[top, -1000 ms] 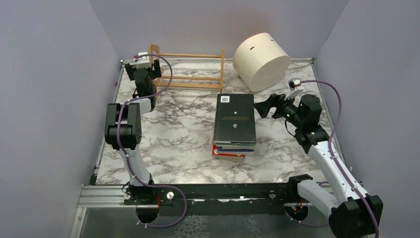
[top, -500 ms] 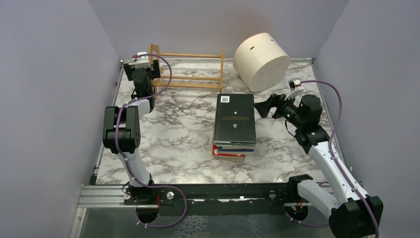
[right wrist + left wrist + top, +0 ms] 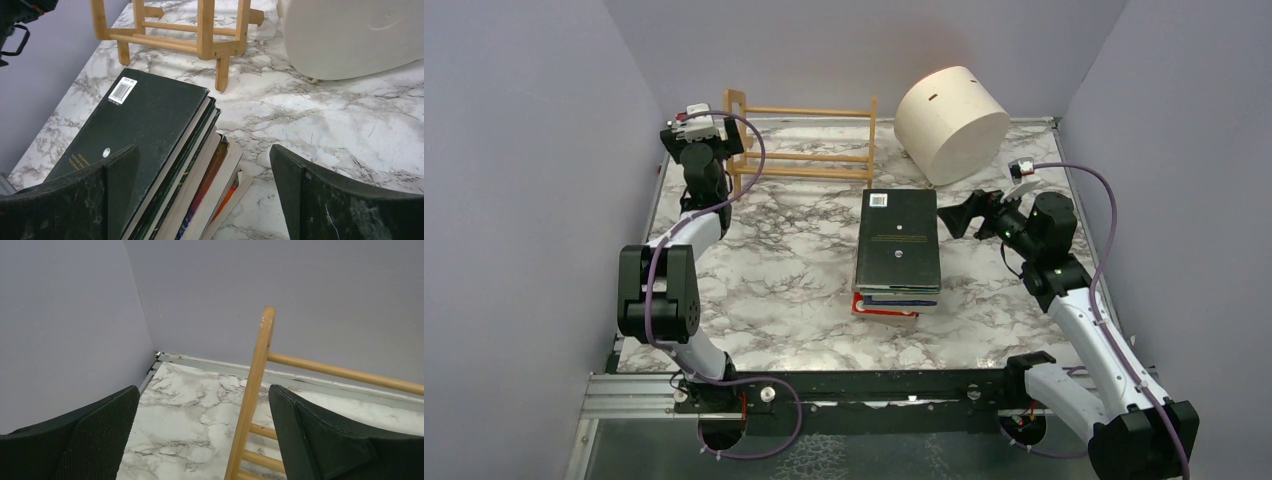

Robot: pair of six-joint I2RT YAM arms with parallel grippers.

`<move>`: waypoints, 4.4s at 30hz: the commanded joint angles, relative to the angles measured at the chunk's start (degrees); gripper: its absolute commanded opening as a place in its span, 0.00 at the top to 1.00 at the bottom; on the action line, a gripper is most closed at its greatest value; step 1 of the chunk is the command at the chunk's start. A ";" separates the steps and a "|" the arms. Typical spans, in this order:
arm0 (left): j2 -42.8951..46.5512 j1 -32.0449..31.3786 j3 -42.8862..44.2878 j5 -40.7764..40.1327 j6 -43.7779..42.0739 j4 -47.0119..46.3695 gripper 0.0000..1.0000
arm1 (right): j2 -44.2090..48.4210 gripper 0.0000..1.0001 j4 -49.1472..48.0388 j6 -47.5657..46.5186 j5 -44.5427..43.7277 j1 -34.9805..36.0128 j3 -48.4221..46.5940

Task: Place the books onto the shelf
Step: Move the shelf to the center of the board, then pick up the book from the center of the board.

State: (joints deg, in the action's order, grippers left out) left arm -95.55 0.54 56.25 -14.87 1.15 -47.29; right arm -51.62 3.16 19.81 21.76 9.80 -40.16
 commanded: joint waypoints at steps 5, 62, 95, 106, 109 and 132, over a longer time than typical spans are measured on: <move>15.89 -9.97 -5.87 -6.25 9.92 7.00 0.01 | 3.21 0.00 3.34 -1.14 -1.91 0.32 -2.73; 28.76 -30.59 -10.90 13.65 38.11 37.79 0.12 | 8.07 0.00 16.65 4.03 -15.97 0.39 5.25; 27.81 -39.81 -22.47 22.75 61.64 14.95 0.20 | 14.83 0.00 19.64 3.77 -14.62 0.38 2.30; 29.99 -41.15 -24.84 21.52 61.54 14.99 0.20 | 12.76 0.01 18.34 3.51 -10.08 0.39 0.91; 29.98 -41.16 -24.97 20.42 60.84 15.07 0.20 | 10.70 0.01 20.03 3.77 -12.67 0.39 0.90; 31.56 -38.38 -18.16 10.34 49.90 29.76 0.12 | -0.25 0.00 8.56 14.39 -6.97 0.39 16.99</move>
State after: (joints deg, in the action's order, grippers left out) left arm -63.83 -39.03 36.95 -4.16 52.71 -18.15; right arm -51.35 16.23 32.62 13.72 9.82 -24.34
